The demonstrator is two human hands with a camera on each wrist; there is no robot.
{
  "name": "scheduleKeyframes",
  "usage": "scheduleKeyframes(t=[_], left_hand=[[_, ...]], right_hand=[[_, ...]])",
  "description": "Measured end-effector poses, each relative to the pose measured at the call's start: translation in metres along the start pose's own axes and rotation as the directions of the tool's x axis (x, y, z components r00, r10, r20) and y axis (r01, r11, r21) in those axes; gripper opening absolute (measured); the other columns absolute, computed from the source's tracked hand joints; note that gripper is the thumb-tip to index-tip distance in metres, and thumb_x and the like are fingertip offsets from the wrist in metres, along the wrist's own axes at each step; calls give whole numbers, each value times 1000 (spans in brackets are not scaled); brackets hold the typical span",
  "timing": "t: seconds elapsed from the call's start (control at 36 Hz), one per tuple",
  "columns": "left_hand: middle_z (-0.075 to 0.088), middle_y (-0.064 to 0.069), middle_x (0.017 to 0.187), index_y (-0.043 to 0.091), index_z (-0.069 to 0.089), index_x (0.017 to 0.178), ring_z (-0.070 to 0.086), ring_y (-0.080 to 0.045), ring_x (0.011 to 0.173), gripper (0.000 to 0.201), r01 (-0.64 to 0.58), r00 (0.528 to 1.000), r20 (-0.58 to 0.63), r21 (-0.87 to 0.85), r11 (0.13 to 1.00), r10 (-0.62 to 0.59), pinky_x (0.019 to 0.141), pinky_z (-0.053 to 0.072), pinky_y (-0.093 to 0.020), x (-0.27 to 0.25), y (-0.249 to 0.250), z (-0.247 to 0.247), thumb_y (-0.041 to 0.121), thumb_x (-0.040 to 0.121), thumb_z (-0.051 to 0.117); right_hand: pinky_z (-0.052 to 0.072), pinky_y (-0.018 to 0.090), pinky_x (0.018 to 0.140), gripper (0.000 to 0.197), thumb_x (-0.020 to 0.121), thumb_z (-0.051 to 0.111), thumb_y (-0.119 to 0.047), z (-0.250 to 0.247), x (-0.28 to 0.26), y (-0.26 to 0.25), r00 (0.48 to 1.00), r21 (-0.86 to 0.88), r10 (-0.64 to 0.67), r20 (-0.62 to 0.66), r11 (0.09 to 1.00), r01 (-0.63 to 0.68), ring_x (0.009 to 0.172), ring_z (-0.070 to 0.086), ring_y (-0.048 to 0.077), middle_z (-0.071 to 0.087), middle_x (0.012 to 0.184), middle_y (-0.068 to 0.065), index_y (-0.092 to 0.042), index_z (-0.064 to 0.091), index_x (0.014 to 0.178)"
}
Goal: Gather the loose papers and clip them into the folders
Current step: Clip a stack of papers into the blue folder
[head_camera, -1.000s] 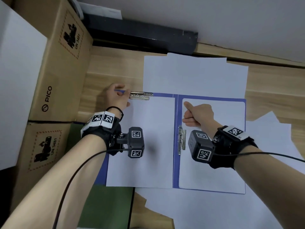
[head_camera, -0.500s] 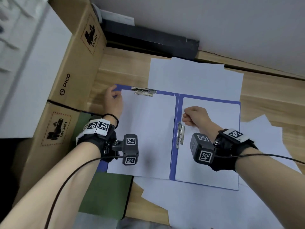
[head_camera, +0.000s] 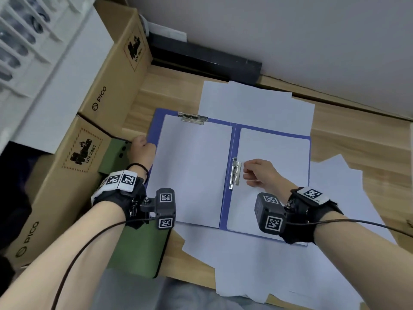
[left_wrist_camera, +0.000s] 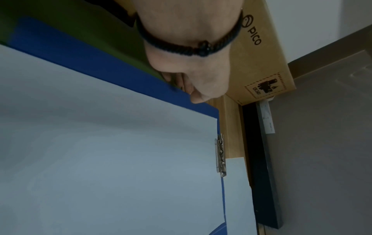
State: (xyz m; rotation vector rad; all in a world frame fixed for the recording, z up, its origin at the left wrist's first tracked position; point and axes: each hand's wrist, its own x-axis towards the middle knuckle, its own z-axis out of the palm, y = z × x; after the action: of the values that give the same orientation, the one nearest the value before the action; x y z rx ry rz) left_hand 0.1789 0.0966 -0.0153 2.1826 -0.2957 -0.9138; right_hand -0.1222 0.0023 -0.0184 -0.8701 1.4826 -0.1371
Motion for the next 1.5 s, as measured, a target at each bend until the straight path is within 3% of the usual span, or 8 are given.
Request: scheduleKeyframes(t=[0.17,0.25,0.36,0.69,0.94,1.14,1.25,1.5], left_hand=[[63,-16,119,2,56,129,59,-36,109,39,51,993,-89,-216,975,-72,82,49,-43,-8,15,-10,7,91,52],[59,-2,80,11,60,122,50,-15,62,33,30,998,-44,-199,980,-39,52,40,-26,-11,24,-20,6,90,56],[62,0,86,18,61,114,52,-10,66,28,-12,987,155,-188,982,42,52,42,-21,-33,51,-33,5,91,53],[55,9,73,18,60,119,52,-10,62,29,-73,669,707,-244,967,229,61,49,-25,-121,131,-8,31,97,45],[68,-6,120,20,55,130,66,-33,108,42,-69,559,820,-97,993,119,97,50,-44,-160,130,56,39,93,50],[70,-2,112,17,57,123,69,-22,92,28,-133,683,727,27,991,72,86,53,-32,-161,91,92,18,100,40],[62,-4,106,15,56,115,63,-21,83,21,-47,770,637,72,996,-10,77,51,-28,-153,68,103,15,99,42],[44,-4,81,17,44,76,48,-20,64,23,61,779,595,241,969,-197,63,42,-29,-135,27,112,8,97,42]], right_hand=[[32,27,52,12,94,50,-2,-6,-8,5,999,11,22,30,1000,-23,58,44,20,51,79,11,-6,58,102],[36,29,53,13,95,46,-3,-2,-14,1,1000,-18,7,29,1000,-7,60,46,21,50,78,9,-7,57,102],[46,31,59,16,94,49,-6,4,-24,-11,998,-61,-15,63,998,19,65,51,20,54,80,9,-8,60,105],[57,36,80,30,92,57,-35,-27,-84,-64,942,-15,-181,283,981,193,92,66,23,64,114,6,-15,62,114],[49,47,91,68,92,30,-68,-93,-105,-36,861,167,-98,500,986,15,108,62,33,64,120,11,-17,56,129],[46,24,61,48,99,43,-33,-120,-101,18,946,341,-167,279,938,65,60,62,12,66,67,-5,-22,73,62],[41,28,71,40,78,64,-61,-137,-88,54,999,370,-33,8,929,27,75,57,19,62,84,2,-21,66,82],[44,17,47,11,101,42,-26,-125,-93,107,983,226,123,-134,970,-91,71,54,7,56,89,-4,-19,51,101]])
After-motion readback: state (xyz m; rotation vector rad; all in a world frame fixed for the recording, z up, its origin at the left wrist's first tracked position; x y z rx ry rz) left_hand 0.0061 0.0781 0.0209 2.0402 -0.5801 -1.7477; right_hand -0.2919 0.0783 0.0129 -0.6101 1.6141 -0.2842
